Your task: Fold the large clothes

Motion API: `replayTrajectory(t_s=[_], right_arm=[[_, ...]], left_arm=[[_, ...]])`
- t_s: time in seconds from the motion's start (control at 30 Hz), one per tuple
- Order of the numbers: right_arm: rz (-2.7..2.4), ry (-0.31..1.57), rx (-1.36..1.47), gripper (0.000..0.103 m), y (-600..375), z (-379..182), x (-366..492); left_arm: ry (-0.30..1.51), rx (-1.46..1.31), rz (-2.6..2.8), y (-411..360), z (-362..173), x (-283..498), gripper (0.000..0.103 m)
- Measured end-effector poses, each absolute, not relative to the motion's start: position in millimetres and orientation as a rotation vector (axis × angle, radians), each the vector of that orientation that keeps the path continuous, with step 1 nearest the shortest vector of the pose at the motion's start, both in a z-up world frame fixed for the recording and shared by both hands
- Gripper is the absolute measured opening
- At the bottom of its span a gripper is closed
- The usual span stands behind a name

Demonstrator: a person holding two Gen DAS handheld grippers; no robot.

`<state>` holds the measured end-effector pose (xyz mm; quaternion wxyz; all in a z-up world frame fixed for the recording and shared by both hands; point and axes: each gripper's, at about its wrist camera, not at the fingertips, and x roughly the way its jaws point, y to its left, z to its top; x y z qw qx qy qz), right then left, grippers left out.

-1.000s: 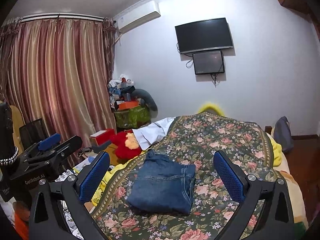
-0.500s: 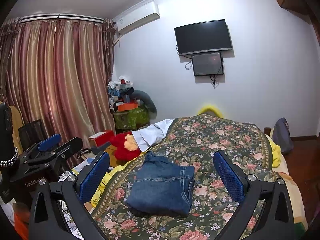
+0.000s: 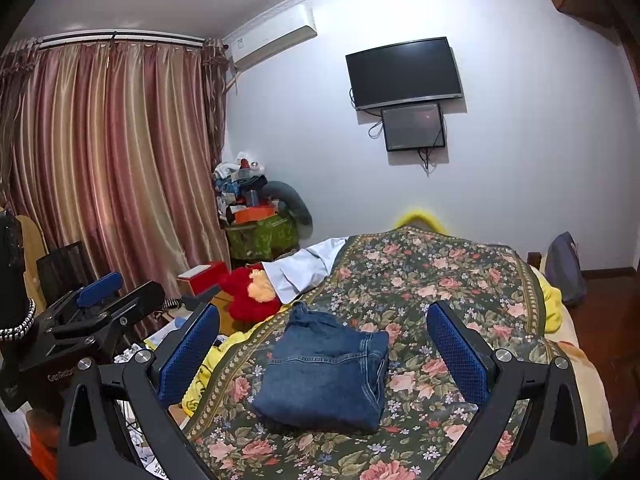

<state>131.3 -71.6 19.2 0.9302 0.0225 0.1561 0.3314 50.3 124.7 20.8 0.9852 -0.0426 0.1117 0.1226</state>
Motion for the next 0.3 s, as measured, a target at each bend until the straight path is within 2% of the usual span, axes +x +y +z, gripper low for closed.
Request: replayTrajectory(t_s=[0.3], right_arm=[[0.670,0.331,0.052,0.103,-69.2,16.6,130.6]], left_arm=[[0.228,-0.090,0.241,125.2,21.1,50.7,0.103]])
